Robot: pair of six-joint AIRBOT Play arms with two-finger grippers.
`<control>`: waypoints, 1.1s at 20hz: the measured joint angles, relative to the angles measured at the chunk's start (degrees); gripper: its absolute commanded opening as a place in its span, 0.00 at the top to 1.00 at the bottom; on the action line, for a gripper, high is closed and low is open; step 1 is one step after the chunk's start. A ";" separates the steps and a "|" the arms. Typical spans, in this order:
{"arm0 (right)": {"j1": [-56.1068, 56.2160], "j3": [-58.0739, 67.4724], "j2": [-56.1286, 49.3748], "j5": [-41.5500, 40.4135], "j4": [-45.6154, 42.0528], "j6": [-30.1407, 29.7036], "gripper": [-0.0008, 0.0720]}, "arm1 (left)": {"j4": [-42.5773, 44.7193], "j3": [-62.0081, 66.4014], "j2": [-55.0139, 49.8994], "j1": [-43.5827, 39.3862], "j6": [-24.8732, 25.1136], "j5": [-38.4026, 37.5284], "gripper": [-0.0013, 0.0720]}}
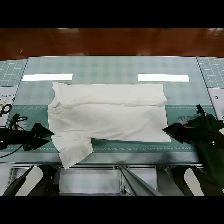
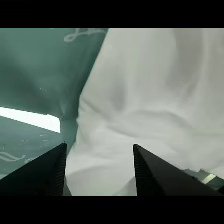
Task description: Fold the shirts.
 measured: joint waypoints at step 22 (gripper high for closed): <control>-0.07 5.81 -0.17 3.91 -20.37 13.14 0.42 | 0.07 -0.76 -10.84 -16.65 2.25 2.47 0.96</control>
